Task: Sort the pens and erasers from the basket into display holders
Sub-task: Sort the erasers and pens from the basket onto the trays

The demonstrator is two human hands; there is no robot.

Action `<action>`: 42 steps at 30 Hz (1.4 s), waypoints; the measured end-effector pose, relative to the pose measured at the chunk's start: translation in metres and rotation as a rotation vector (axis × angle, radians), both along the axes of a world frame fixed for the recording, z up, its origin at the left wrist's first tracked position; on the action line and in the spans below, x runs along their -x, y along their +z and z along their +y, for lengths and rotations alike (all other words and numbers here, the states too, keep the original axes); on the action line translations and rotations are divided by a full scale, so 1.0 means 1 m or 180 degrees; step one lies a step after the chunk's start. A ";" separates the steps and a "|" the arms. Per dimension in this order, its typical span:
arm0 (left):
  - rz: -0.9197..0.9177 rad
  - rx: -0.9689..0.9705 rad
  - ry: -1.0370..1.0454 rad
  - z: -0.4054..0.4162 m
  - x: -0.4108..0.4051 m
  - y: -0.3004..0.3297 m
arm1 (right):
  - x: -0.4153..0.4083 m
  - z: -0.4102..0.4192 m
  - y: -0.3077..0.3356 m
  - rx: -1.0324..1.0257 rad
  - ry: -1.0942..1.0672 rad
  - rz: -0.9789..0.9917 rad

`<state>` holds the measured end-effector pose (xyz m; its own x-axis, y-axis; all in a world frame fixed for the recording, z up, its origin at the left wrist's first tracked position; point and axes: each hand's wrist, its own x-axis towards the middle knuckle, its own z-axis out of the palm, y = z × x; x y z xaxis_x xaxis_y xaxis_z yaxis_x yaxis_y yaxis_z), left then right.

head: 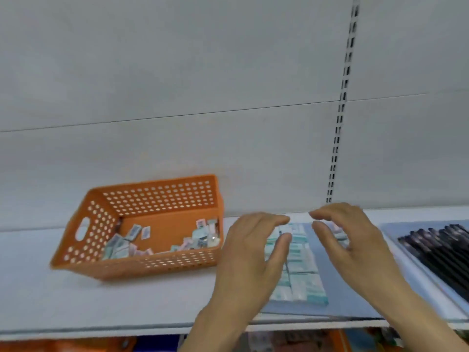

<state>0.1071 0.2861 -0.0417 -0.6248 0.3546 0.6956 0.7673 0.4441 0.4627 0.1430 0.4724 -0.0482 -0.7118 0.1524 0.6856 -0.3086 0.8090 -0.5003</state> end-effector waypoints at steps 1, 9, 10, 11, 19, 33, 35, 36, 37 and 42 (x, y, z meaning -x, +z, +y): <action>0.0009 -0.0011 0.0106 -0.026 0.009 0.004 | 0.010 -0.019 0.002 -0.0020 0.0152 0.0015; -0.0335 0.0220 0.1944 -0.237 0.099 0.018 | 0.092 -0.144 0.027 -0.0620 0.1094 -0.0404; -0.0536 0.0422 0.2171 -0.255 0.109 0.019 | 0.103 -0.155 0.029 -0.0820 0.1172 -0.0706; -0.0817 0.0588 0.2323 -0.268 0.118 0.018 | 0.114 -0.166 0.030 -0.1049 0.1235 -0.1043; -0.1963 -0.0279 0.1669 -0.284 0.126 0.011 | 0.165 -0.239 0.032 -0.1415 0.1420 -0.2862; -0.1857 -0.0392 0.1770 -0.285 0.125 0.008 | 0.191 -0.334 0.017 -0.0060 0.1491 -0.3951; -0.1850 -0.0356 0.1814 -0.284 0.126 0.009 | 0.191 -0.340 0.019 -0.0205 0.1382 -0.3950; -0.1851 -0.0344 0.1823 -0.283 0.125 0.010 | 0.190 -0.342 0.020 -0.0260 0.1350 -0.3947; -0.1851 -0.0333 0.1832 -0.282 0.125 0.010 | 0.189 -0.343 0.023 -0.0315 0.1342 -0.3946; -0.1932 -0.0339 0.1868 -0.281 0.127 0.011 | 0.185 -0.348 0.023 -0.0233 0.1525 -0.3920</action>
